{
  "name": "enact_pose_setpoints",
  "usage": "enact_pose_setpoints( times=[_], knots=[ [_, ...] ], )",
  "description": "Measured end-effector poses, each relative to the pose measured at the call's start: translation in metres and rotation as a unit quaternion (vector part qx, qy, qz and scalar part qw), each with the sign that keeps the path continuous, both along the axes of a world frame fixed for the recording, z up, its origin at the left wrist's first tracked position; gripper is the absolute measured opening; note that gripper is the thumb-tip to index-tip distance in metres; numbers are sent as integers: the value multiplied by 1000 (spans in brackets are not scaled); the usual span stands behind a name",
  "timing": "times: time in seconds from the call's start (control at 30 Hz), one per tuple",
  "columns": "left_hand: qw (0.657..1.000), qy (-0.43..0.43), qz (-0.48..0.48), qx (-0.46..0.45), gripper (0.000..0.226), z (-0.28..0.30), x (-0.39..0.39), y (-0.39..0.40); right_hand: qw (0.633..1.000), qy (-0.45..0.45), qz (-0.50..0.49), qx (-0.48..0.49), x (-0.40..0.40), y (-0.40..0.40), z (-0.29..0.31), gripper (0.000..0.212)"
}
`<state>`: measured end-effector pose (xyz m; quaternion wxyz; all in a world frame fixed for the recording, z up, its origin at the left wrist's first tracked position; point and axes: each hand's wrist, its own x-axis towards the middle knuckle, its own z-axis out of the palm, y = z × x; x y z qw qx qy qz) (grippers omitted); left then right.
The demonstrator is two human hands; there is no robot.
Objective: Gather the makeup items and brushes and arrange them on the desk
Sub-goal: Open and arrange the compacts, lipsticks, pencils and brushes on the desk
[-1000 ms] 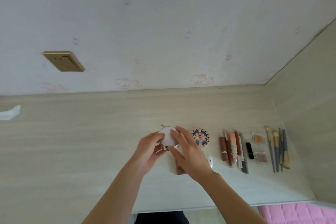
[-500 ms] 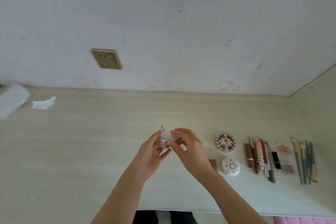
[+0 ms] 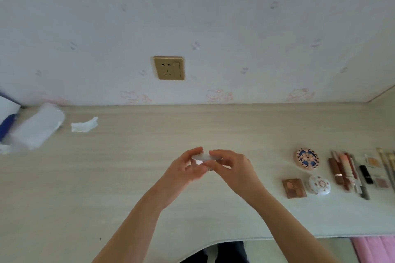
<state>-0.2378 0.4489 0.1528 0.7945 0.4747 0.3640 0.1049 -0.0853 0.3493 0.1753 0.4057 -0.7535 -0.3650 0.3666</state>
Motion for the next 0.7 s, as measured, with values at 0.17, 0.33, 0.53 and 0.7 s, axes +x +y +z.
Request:
enact_pose_setpoints(
  times=[0.17, 0.33, 0.53, 0.7],
  knots=[
    [993, 61, 1, 97, 76, 0, -7, 4, 1000, 1, -2, -24, -11, 11, 2, 35],
    [993, 57, 37, 93, 75, -12, -4, 7, 996, -45, 67, -48, -3, 19, -5, 30],
    [990, 53, 41, 127, 85, -46, 2, 21, 988, -63, 136, -38, 11, 28, -35, 39],
    [982, 37, 7, 184, 78, -73, 6, 39, 961, -135, 241, 3, 27, 37, -60, 58]
  ],
)
